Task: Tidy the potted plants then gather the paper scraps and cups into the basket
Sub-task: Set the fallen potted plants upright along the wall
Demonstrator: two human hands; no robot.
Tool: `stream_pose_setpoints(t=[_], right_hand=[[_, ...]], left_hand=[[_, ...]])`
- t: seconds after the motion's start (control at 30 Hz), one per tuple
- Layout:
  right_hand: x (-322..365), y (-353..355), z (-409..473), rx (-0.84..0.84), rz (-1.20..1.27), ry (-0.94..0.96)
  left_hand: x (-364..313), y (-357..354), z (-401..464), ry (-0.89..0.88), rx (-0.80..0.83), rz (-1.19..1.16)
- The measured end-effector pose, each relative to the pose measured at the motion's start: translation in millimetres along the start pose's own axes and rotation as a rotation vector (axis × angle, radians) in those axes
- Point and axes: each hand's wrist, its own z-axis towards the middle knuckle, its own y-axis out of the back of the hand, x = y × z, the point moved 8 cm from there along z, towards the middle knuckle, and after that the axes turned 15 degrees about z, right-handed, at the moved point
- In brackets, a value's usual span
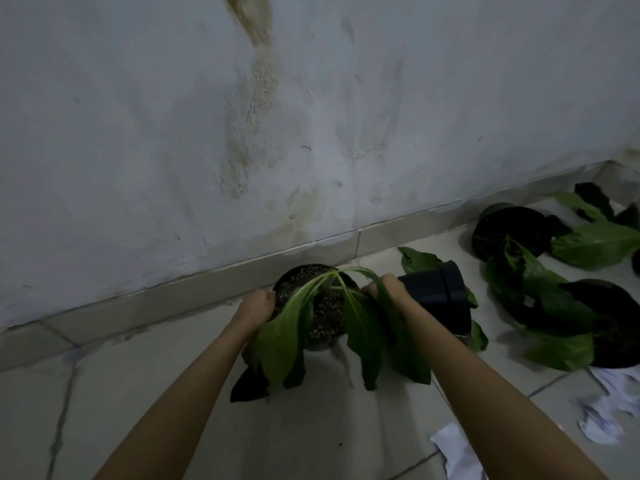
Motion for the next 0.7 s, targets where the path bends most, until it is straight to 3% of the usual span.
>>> stream_pose_setpoints(t=[0.13, 0.2, 0.27, 0.33, 0.4, 0.47, 0.53, 0.6, 0.63, 0.7], right_hand=[[5.7, 1.0, -0.9, 0.016, 0.107, 0.023], [18.2, 7.3, -16.6, -0.013, 0.076, 0.141], [28.5, 22.0, -45.5, -0.157, 0.021, 0.346], [25.2, 44.1, -99.6, -0.442, 0.044, 0.545], [11.5, 56.2, -164.6, -0.687, 0.115, 0.749], [-1.5, 38.7, -210.9, -0.658, 0.089, 0.911], [-14.3, -6.8, -221.1, -0.396, -0.062, 0.966], [-32.9, -59.2, -197.7, -0.045, -0.186, 0.783], [-44.3, -78.2, -180.7, 0.076, -0.211, 0.642], [-57.6, -98.5, -142.4, 0.192, -0.122, 0.368]], left_hand=[[4.0, -2.6, 1.4, -0.056, -0.057, -0.092], [9.3, 2.3, -5.9, -0.040, -0.136, -0.110], [16.5, 18.3, -25.4, 0.017, -0.369, -0.090], [21.0, 38.6, -63.0, -0.011, -0.664, -0.202], [11.5, 51.2, -109.4, -0.210, -0.896, -0.130], [-5.0, 40.9, -151.5, -0.511, -0.979, 0.055], [-24.7, 11.1, -184.5, -0.850, -0.867, 0.249], [-38.3, -31.2, -197.2, -1.096, -0.610, 0.486], [-42.8, -53.0, -196.7, -1.149, -0.447, 0.566], [-42.2, -81.2, -173.5, -0.997, -0.145, 0.531]])
